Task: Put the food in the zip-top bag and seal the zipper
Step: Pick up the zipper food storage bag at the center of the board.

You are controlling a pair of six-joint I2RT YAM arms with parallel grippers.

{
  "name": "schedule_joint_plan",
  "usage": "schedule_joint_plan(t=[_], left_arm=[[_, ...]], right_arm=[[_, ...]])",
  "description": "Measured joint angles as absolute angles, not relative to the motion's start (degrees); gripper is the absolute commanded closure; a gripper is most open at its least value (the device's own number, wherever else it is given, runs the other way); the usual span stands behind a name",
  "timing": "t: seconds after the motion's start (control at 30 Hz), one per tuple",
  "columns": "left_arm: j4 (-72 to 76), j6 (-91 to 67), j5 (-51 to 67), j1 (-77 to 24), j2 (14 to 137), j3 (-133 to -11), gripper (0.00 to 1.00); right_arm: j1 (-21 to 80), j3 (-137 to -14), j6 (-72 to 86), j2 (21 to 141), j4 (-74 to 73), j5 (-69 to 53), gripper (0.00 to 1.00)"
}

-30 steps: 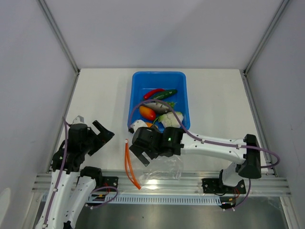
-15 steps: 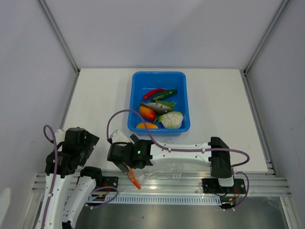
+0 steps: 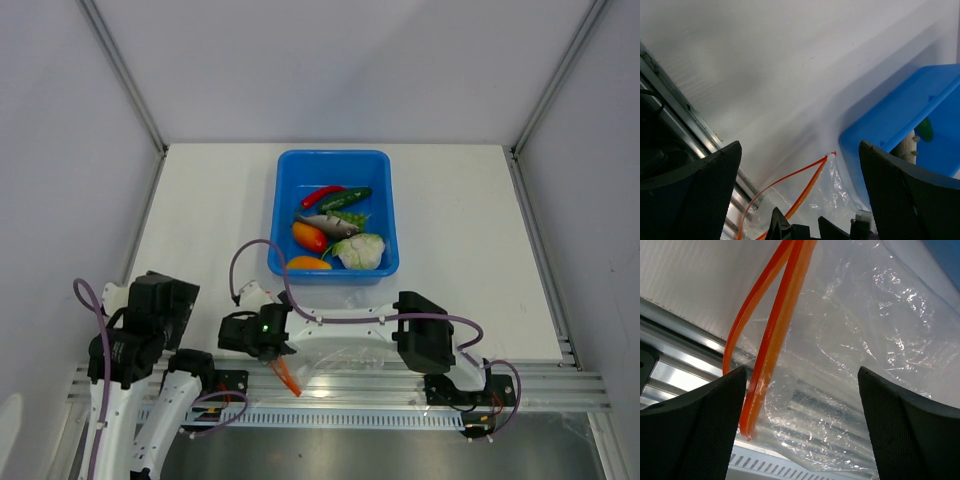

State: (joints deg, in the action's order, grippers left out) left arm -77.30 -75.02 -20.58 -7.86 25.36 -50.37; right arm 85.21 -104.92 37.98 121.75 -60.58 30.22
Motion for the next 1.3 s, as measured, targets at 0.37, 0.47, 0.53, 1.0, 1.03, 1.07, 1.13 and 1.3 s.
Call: schedule_joint_plan(t=[0.37,0.47,0.53,1.0,1.03,1.07,1.13,1.3], left_arm=[[-77.3,-75.0,-20.7,-7.9,25.1,-50.4,0.00],[-77.3,-73.4,-20.7,-7.9,25.2,-50.4,0.00],[-77.4,-72.4,-20.7,-7.9,25.6,-50.4,0.01],[-72.1,-51.3,-8.9,-7.9,27.8,-51.9,0.15],[-70.9,-50.2,-6.7,-7.9,27.8,-51.6,0.17],[-69.1,-48.9,-3.4,-7.9,27.7,-50.9,0.18],[-65.7,-47.1,3.1,-7.9,27.3,-48.6,0.18],[-59.9,-46.0,16.6,-7.9,23.2,-43.2,0.13]], right_arm=[[84.1,-104.7,41.5,123.1,-62.1,30.0,0.70],[83.5,-103.5,41.6,122.8,-61.9,29.5,0.89],[83.2,-102.4,41.5,122.5,-61.9,29.1,1.00],[79.5,-98.4,32.9,105.4,-58.5,19.4,1.00],[79.1,-98.4,32.3,103.8,-58.1,18.1,1.00],[78.2,-98.4,31.6,101.8,-57.5,16.4,1.00],[75.9,-98.4,30.7,99.1,-56.6,13.1,1.00],[69.7,-98.4,28.3,97.1,-54.7,7.2,1.00]])
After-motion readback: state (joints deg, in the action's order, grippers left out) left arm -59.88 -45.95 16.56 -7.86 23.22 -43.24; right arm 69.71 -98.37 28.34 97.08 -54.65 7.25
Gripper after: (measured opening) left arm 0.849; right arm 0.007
